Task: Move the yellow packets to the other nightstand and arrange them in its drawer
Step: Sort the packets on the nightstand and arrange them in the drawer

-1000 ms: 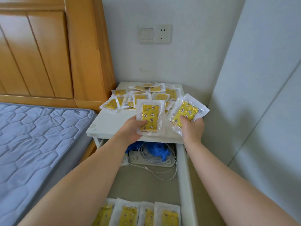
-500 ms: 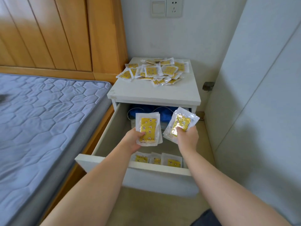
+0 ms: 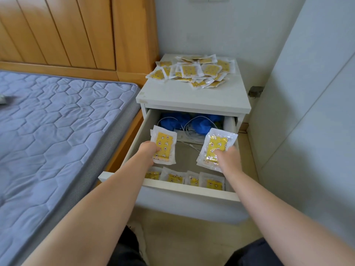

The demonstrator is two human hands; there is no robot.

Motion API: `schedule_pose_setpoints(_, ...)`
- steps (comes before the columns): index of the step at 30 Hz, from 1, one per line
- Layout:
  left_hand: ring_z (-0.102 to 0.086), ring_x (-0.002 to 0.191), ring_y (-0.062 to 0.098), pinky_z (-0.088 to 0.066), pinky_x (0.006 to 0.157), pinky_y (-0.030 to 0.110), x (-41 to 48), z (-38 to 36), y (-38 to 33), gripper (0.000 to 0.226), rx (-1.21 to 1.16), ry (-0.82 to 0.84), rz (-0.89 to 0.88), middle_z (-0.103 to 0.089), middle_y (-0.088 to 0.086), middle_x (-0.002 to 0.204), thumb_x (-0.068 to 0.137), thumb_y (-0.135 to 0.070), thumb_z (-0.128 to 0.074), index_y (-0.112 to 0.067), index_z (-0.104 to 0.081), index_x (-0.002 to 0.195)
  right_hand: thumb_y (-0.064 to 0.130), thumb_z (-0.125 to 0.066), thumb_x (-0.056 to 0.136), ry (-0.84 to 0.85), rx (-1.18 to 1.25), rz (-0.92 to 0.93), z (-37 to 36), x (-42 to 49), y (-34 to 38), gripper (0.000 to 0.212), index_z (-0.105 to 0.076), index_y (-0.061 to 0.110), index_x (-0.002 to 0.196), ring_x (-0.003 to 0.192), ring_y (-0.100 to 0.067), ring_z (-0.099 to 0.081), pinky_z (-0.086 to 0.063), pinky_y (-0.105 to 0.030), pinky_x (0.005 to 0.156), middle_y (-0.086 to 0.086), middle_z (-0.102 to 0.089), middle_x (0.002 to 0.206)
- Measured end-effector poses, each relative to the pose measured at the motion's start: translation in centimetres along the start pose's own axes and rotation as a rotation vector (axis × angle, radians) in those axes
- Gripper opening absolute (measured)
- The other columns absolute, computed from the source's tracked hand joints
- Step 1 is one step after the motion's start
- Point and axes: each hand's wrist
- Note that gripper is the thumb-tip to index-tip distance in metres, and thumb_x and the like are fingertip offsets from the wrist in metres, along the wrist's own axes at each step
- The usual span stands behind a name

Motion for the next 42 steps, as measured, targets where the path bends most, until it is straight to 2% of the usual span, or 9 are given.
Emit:
schedule_pose_setpoints(6,-0.062,0.107,0.030,-0.050,0.096,0.048,1.9,0.6,-1.2,0.029,0.043,-0.026,-0.023,-0.062,0.011,0.119,0.095,-0.004,-0.053,-0.008,-0.055,0.123,0.003,-0.054,0.089,0.164,0.191,-0.338,-1.1,1.4,-0.5,0.012,-0.060,0.012,0.095,0.092,-0.030,-0.067,-0.055,-0.045,0.084,-0.013,-0.068,0.105)
schedule_pose_setpoints(9,-0.061,0.109,0.030,-0.051,0.094,0.044,3.5,0.5,-1.2,0.034,0.089,0.013,-0.090,-0.061,0.011,0.123,0.095,-0.003,-0.052,-0.011,-0.052,0.128,0.000,-0.053,0.089,0.318,0.227,-0.665,-4.1,2.4,-1.0,0.024,-0.056,0.006,0.111,0.091,-0.032,-0.068,-0.056,-0.048,0.074,-0.017,-0.067,0.109)
schedule_pose_setpoints(16,-0.055,0.097,0.018,-0.046,0.074,0.030,5.6,0.4,-0.9,0.032,0.353,-0.078,-0.316,-0.055,0.003,0.114,0.098,-0.003,-0.044,-0.015,-0.044,0.127,0.001,-0.052,0.092,0.642,0.029,-0.808,-12.9,2.6,-1.8,0.029,-0.053,0.001,0.121,0.105,-0.032,-0.065,-0.052,-0.048,0.087,-0.018,-0.066,0.116)
schedule_pose_setpoints(22,-0.058,0.100,0.018,-0.048,0.074,0.031,6.2,0.3,-1.2,0.030,0.293,-0.088,-0.299,-0.058,0.002,0.118,0.098,-0.006,-0.046,-0.017,-0.047,0.126,0.015,-0.052,0.096,0.805,-0.261,-0.641,-17.6,1.5,-2.2,0.036,-0.046,0.003,0.130,0.116,-0.034,-0.057,-0.053,-0.046,0.085,-0.013,-0.054,0.131)
schedule_pose_setpoints(27,-0.059,0.108,0.021,-0.049,0.076,0.031,6.1,0.4,-1.1,0.030,0.263,-0.076,-0.296,-0.058,0.004,0.123,0.099,-0.006,-0.046,-0.016,-0.047,0.126,0.032,-0.035,0.102,0.954,-0.798,-0.218,-17.8,-0.5,-0.4,0.042,-0.056,-0.003,0.110,0.058,-0.029,-0.055,-0.053,-0.038,0.059,-0.020,-0.060,0.082)
schedule_pose_setpoints(32,-0.060,0.108,0.022,-0.051,0.079,0.033,5.9,0.3,-1.2,0.030,0.248,-0.071,-0.287,-0.059,0.004,0.124,0.099,-0.008,-0.047,-0.017,-0.048,0.127,0.030,-0.030,0.104,1.119,-1.159,0.156,-16.2,-0.2,1.2,0.019,-0.044,0.020,0.097,0.065,-0.025,-0.047,-0.038,-0.029,0.055,-0.007,-0.045,0.071)
schedule_pose_setpoints(37,-0.059,0.110,0.024,-0.052,0.093,0.042,5.9,0.5,-1.1,0.032,0.277,-0.022,-0.227,-0.060,0.005,0.123,0.098,-0.007,-0.047,-0.017,-0.049,0.128,0.032,-0.042,0.100,0.798,-1.140,0.077,-11.6,3.6,2.9,0.034,-0.064,0.009,0.087,0.051,-0.019,-0.055,-0.044,-0.027,0.057,-0.006,-0.058,0.059)
schedule_pose_setpoints(40,-0.061,0.109,0.027,-0.052,0.092,0.045,5.5,0.7,-1.0,0.034,0.266,0.126,-0.159,-0.061,0.009,0.122,0.097,-0.003,-0.048,-0.014,-0.050,0.130,0.034,-0.049,0.095,0.359,-0.813,0.222,-8.4,6.9,2.7,0.028,-0.062,0.010,0.093,0.088,-0.026,-0.066,-0.047,-0.032,0.073,-0.006,-0.064,0.085)
schedule_pose_setpoints(42,-0.062,0.107,0.027,-0.054,0.085,0.041,4.8,0.7,-0.9,0.036,0.278,0.281,-0.136,-0.062,0.011,0.120,0.096,0.000,-0.050,-0.012,-0.050,0.130,0.034,-0.056,0.092,0.332,-0.521,0.206,-7.7,7.5,2.6,0.036,-0.055,0.014,0.122,0.115,-0.020,-0.055,-0.044,-0.033,0.092,-0.004,-0.058,0.122)
Point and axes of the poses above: each hand's wrist, its own x-axis towards the middle knuckle, its own z-axis out of the back of the hand, y = z × x
